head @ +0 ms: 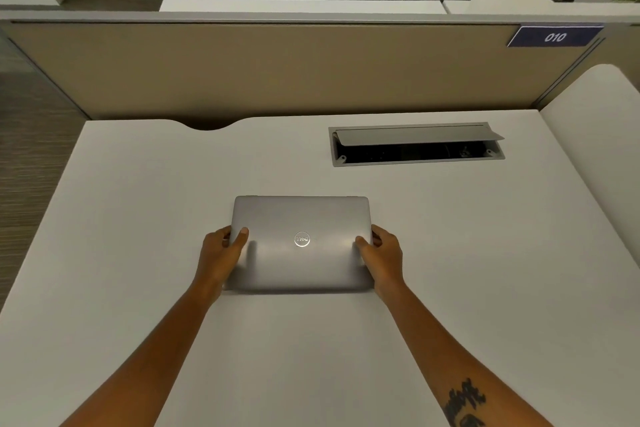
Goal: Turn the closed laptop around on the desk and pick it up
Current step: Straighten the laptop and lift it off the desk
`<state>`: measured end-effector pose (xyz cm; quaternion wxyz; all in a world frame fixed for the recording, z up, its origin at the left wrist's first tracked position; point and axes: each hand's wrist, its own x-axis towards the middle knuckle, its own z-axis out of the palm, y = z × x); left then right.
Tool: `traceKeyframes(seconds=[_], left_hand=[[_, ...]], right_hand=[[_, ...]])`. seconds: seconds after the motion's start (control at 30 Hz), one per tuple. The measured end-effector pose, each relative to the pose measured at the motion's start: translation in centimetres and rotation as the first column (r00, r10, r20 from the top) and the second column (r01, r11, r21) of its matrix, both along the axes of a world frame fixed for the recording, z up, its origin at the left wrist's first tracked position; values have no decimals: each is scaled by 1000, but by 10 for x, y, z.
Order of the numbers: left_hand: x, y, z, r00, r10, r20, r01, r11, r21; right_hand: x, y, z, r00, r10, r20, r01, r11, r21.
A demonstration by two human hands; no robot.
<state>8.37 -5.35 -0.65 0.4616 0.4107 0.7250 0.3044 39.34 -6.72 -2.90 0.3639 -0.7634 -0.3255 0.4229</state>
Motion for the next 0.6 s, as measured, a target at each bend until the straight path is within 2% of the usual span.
traceKeyframes(seconds=[0.17, 0.33, 0.6], left_hand=[[3, 12, 2, 998, 43, 46, -42, 999, -22], [4, 9, 0, 989, 119, 84, -113, 991, -70], [12, 14, 3, 933, 289, 215, -261, 953, -152]], right_hand=[[-1, -12, 1, 998, -40, -56, 39, 999, -15], [-2, -4, 2, 984, -147, -103, 142, 988, -57], [0, 12, 1, 965, -200, -168, 183, 977, -113]])
